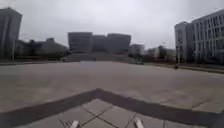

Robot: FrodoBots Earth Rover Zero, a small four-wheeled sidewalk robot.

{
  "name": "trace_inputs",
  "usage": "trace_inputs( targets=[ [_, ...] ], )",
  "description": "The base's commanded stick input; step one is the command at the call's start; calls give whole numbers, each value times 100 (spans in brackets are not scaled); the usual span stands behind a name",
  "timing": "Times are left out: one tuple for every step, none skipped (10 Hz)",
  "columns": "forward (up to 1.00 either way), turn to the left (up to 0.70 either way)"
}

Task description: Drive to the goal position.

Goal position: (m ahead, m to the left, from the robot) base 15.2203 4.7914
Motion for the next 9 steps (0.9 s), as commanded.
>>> trace_inputs(
  targets=[
    [100,0],
    [100,0],
    [100,0],
    [100,0],
    [100,0],
    [100,0],
    [100,0],
    [100,0],
    [100,0]
  ],
)
